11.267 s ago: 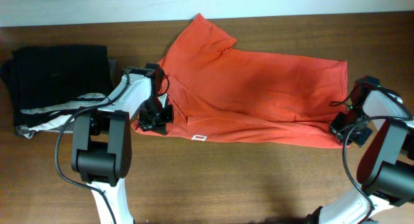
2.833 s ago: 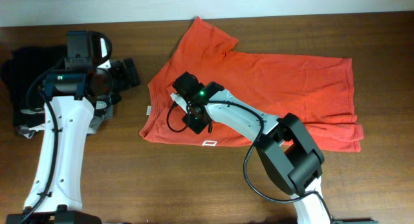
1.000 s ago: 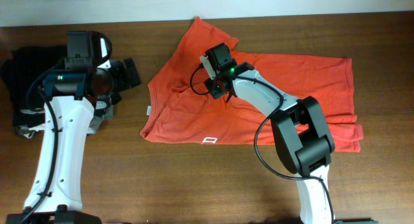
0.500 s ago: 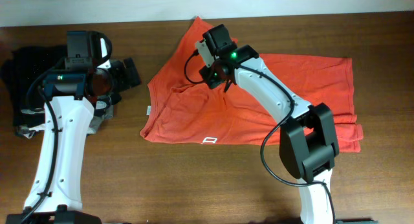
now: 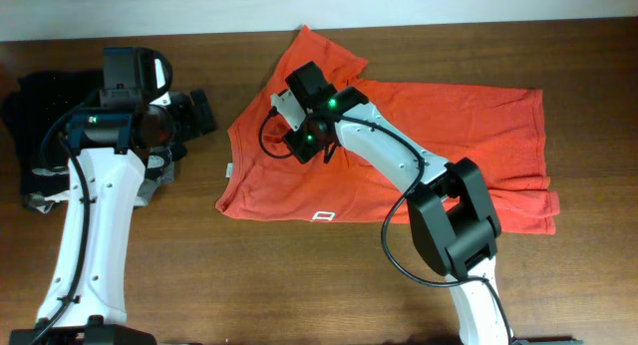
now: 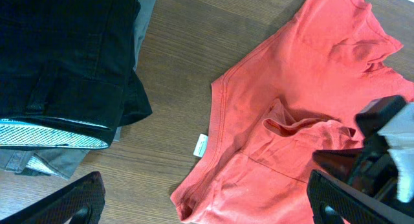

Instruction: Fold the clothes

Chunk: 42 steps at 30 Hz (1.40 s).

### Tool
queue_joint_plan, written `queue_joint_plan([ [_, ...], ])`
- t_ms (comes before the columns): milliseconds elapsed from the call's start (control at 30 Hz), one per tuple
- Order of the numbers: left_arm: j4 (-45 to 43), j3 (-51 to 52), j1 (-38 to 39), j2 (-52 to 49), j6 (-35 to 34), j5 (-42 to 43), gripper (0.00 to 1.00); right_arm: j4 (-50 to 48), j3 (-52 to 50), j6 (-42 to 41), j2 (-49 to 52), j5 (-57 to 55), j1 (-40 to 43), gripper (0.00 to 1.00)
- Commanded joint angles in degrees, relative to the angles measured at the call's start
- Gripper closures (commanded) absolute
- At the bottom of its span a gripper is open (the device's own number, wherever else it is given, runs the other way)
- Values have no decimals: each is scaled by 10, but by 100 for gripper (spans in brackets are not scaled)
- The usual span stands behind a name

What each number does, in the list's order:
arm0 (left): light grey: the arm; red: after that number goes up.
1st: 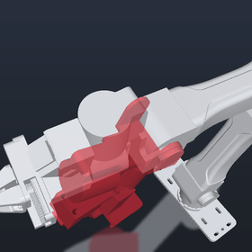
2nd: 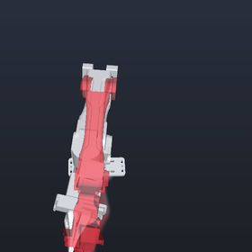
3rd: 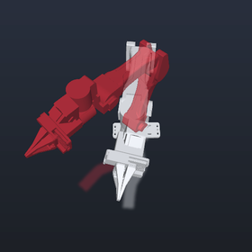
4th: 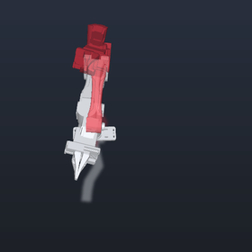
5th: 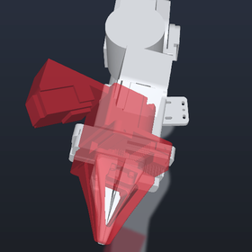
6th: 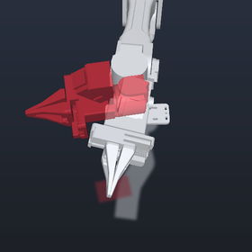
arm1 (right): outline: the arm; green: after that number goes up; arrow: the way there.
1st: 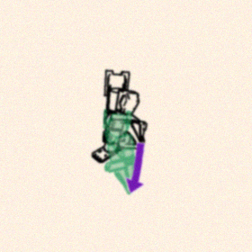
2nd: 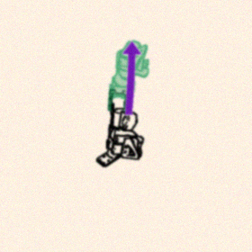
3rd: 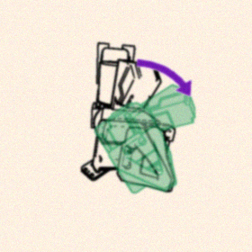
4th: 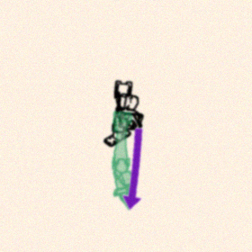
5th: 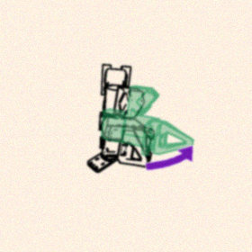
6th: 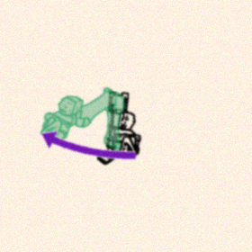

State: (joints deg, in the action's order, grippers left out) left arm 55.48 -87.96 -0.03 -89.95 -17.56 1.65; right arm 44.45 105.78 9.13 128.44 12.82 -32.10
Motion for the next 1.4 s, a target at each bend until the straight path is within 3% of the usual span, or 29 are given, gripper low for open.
queue_joint_plan([
  [0, 0, 1, -1, -1, 2, 0, 1, 1, -6, -7, 3, 51, -2, 96],
  [600, 1, 1, -1, -1, 2, 0, 1, -54, -6, -7, 60, 58, -24, 96],
  [1367, 1, 1, -1, -1, 2, 0, 1, -190, -2, -26, 102, -87, 15, 96],
])
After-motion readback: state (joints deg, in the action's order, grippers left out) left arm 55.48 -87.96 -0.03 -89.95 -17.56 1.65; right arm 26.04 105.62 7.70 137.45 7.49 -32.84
